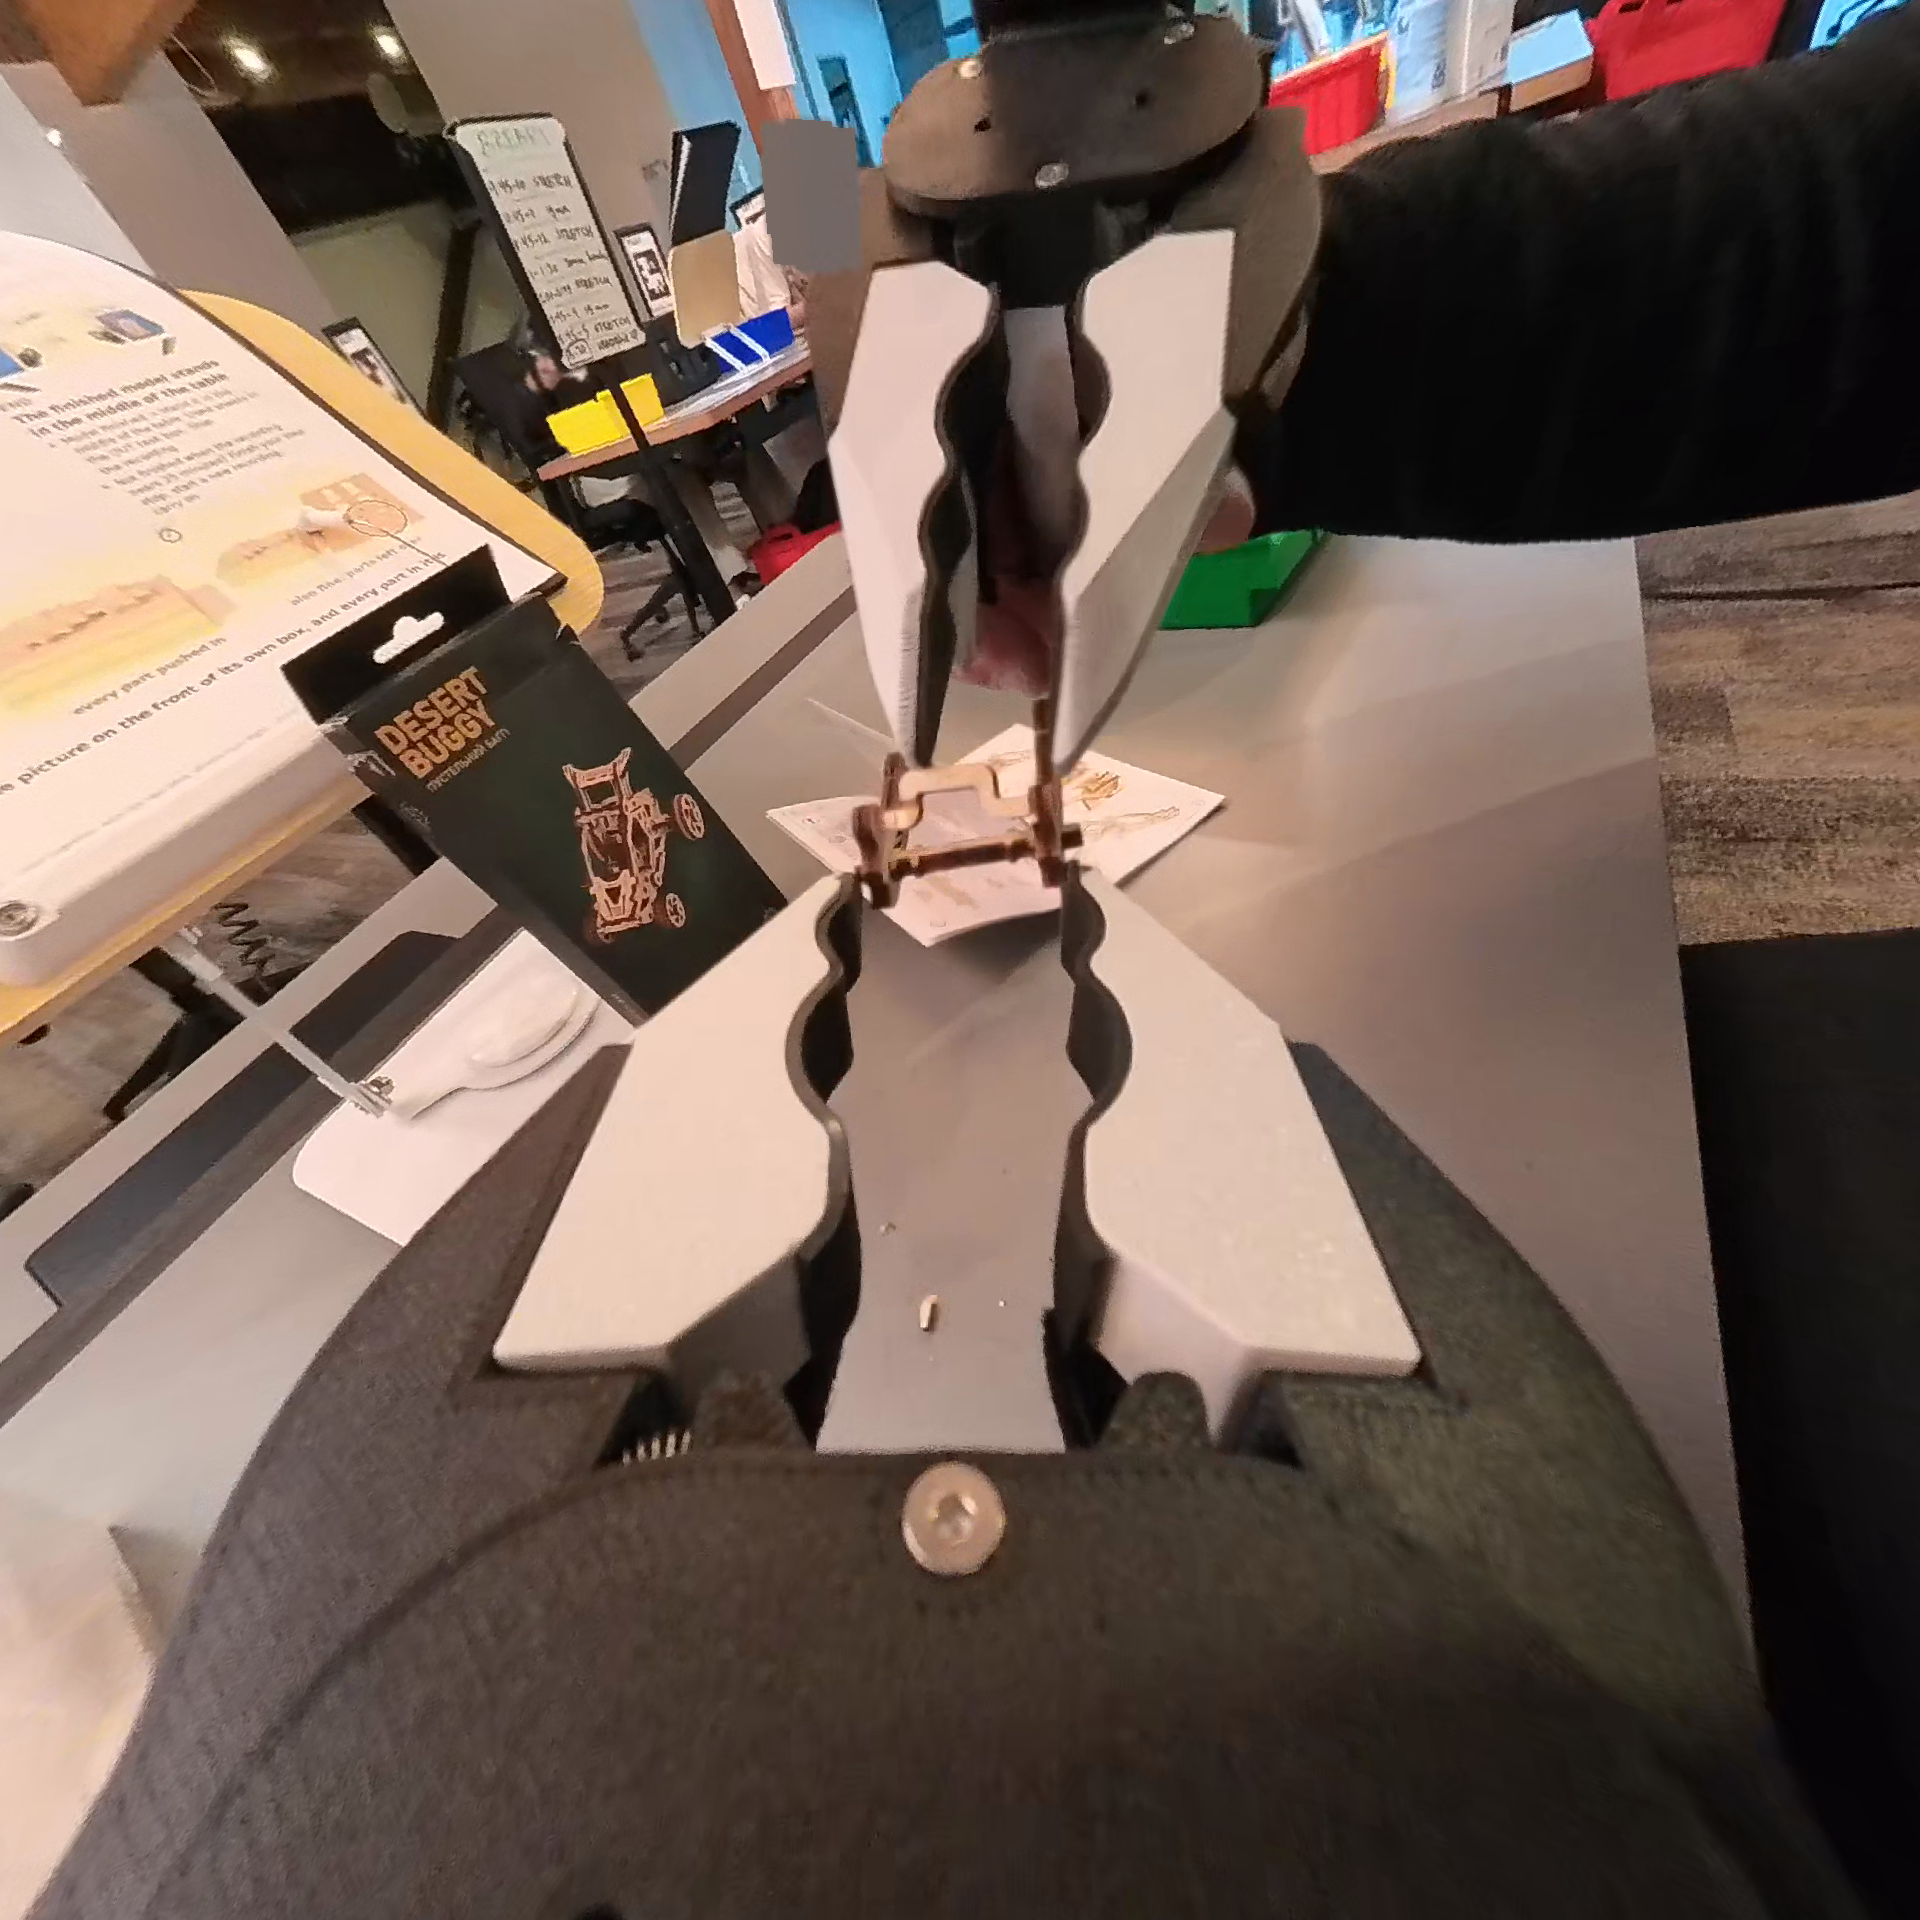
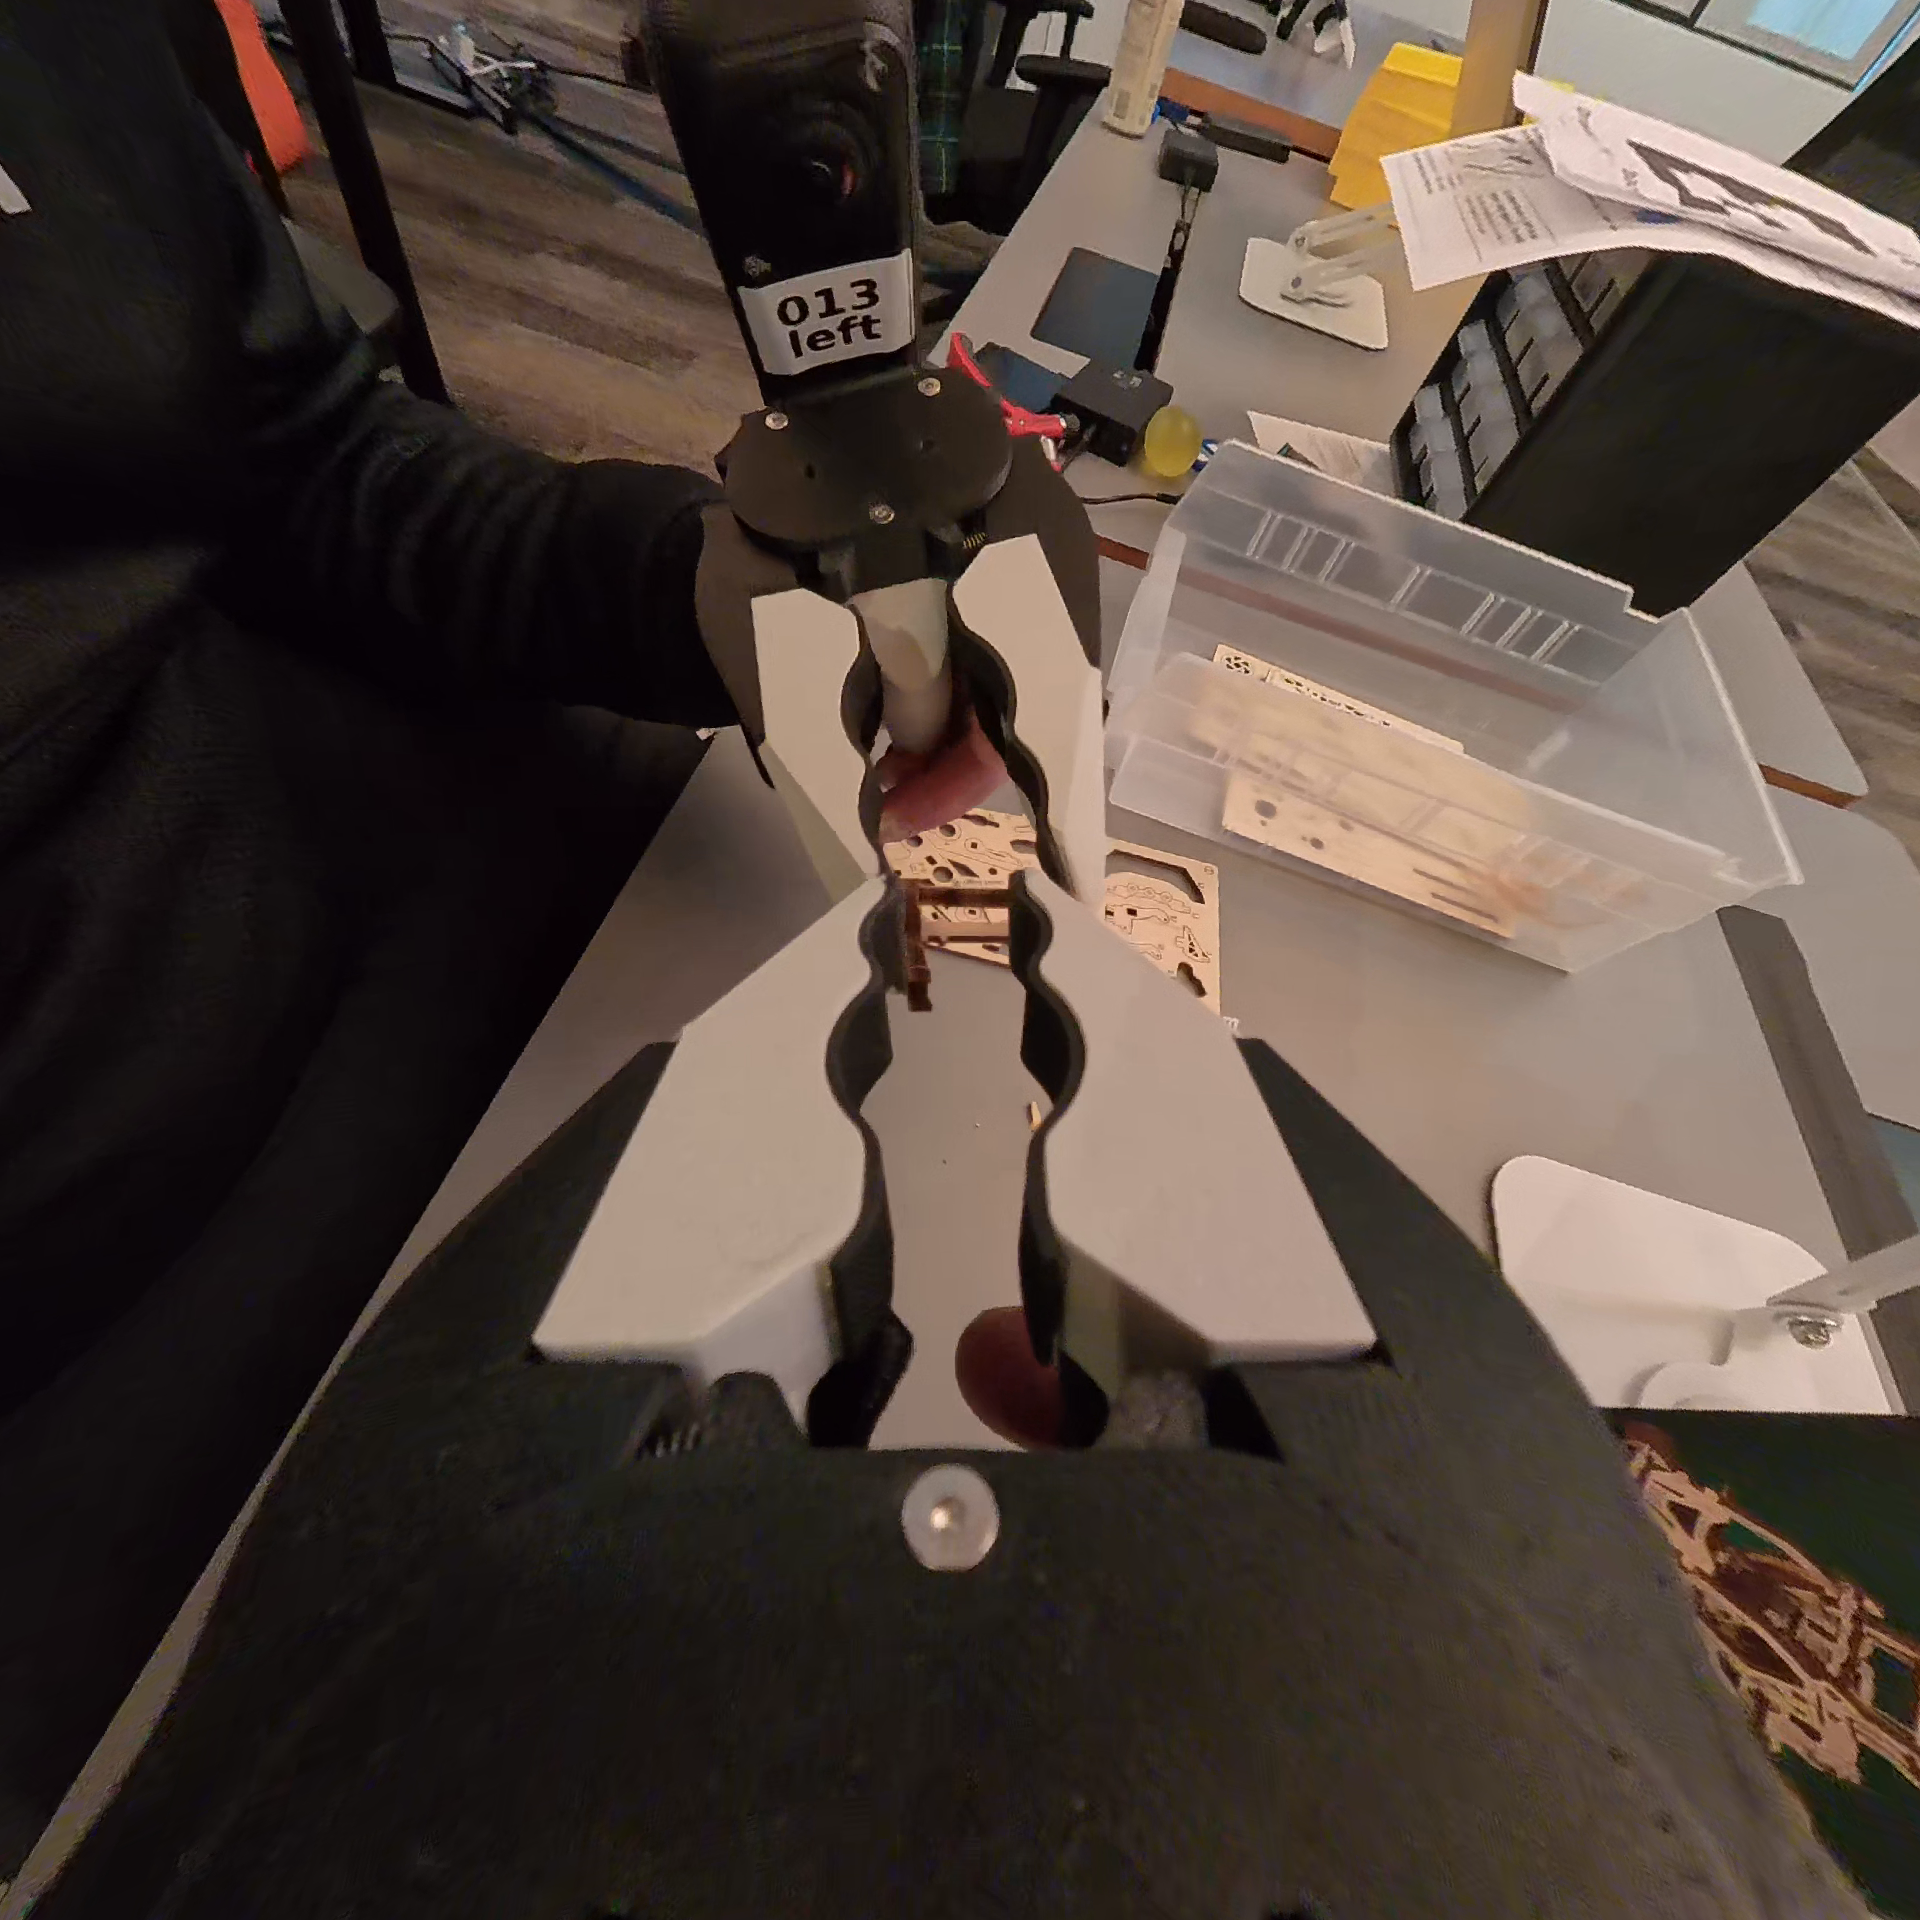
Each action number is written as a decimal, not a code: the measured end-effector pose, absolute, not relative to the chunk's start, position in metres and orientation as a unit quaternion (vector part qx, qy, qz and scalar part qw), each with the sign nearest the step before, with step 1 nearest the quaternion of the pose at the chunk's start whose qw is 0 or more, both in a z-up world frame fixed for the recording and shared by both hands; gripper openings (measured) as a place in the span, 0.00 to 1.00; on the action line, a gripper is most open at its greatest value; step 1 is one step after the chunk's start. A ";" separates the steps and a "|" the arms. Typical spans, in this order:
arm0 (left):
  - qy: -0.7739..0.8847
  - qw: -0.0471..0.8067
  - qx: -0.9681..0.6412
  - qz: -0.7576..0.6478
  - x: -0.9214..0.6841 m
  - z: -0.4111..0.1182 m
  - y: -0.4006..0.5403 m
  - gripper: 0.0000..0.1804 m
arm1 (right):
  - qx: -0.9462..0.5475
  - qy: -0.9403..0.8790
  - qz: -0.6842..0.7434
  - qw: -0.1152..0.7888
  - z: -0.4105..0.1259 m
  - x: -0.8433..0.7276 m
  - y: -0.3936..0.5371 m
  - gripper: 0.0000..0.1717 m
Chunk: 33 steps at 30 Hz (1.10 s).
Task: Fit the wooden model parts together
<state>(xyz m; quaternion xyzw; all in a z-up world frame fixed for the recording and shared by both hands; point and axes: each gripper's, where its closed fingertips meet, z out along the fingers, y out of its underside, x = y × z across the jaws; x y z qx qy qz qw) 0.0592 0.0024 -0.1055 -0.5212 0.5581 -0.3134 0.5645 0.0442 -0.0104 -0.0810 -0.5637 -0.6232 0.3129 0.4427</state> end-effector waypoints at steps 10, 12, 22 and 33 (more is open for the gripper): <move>0.558 0.568 -0.520 -0.310 0.059 -0.105 0.003 0.20 | -0.572 -0.613 0.321 0.441 -0.081 0.042 -0.013 0.15; 0.559 0.562 -0.520 -0.318 0.061 -0.108 0.001 0.19 | -0.575 -0.615 0.317 0.437 -0.084 0.038 -0.014 0.15; 0.493 0.574 -0.492 -0.431 0.054 -0.090 -0.002 0.20 | -0.605 -0.573 0.313 0.457 -0.073 0.044 0.001 0.25; 0.428 0.565 -0.480 -0.517 0.050 -0.085 0.003 0.19 | -0.636 -0.529 0.351 0.439 -0.084 0.036 0.002 0.26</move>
